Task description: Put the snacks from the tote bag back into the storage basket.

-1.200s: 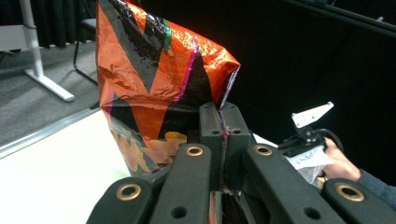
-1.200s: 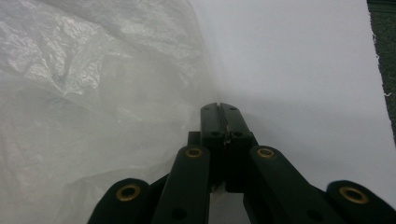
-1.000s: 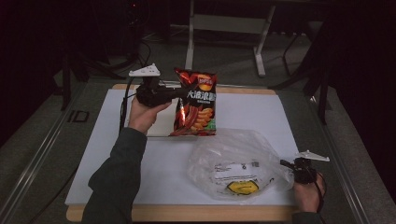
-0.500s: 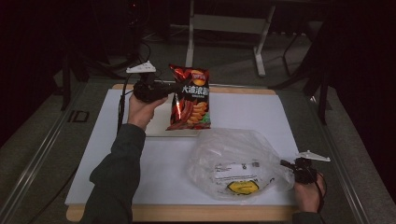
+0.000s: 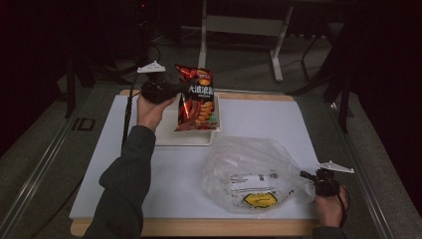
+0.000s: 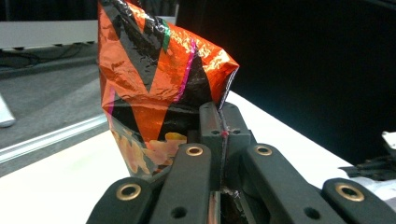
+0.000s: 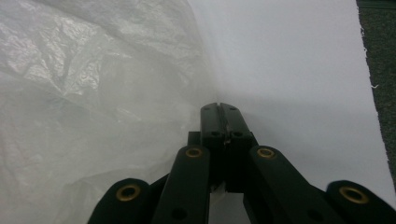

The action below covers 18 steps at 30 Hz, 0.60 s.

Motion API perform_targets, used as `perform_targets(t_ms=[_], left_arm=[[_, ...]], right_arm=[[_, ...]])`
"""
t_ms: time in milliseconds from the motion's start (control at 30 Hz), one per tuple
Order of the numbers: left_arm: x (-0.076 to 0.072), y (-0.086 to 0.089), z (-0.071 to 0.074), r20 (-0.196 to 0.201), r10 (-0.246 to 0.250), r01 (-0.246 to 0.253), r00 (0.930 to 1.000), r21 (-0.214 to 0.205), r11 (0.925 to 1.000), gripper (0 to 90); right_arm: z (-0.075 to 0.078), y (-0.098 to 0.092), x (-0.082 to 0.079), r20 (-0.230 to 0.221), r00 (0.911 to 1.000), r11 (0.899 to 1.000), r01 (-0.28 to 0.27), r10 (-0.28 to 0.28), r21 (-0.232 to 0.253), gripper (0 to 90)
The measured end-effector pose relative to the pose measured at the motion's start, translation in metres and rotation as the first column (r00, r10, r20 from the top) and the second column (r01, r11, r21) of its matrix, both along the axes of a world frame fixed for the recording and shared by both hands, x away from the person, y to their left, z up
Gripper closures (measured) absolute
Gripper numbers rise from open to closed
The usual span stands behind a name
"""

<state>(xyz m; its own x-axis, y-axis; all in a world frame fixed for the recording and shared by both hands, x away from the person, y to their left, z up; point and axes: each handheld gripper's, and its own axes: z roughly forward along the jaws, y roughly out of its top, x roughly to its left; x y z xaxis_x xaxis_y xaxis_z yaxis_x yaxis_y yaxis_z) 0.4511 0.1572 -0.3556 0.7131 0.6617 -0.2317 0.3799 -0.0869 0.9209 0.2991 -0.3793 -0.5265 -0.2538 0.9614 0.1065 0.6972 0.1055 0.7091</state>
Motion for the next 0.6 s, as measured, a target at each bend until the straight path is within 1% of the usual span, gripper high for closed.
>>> perform_targets(t_ms=[167, 233, 433, 567, 600], left_arm=[[0.009, 0.001, -0.007, -0.017, 0.039, -0.039, 0.9991, -0.006, 0.9992, 90.0], [0.013, 0.0, -0.01, -0.023, 0.051, -0.051, 0.9984, -0.002, 0.9987, 90.0], [0.023, -0.004, -0.02, -0.028, 0.082, -0.082, 0.9963, -0.004, 0.9967, 90.0], [0.031, -0.007, -0.028, -0.045, 0.099, -0.099, 0.9941, 0.0, 0.9951, 90.0], [0.031, -0.007, -0.028, -0.045, 0.099, -0.099, 0.9941, 0.0, 0.9951, 90.0]], right_arm=[[0.0, -0.001, 0.0, 0.002, 1.0, 1.0, 0.0, 0.0, 0.002, 89.2], [0.0, -0.001, -0.001, 0.001, 1.0, 1.0, 0.0, 0.0, 0.002, 89.2], [-0.001, -0.001, 0.0, 0.003, 1.0, 1.0, -0.002, 0.002, 0.003, 89.2], [-0.001, -0.002, -0.001, 0.002, 1.0, 1.0, 0.001, -0.001, 0.007, 89.2], [-0.001, -0.002, -0.001, 0.002, 1.0, 1.0, 0.001, -0.001, 0.007, 89.2]])
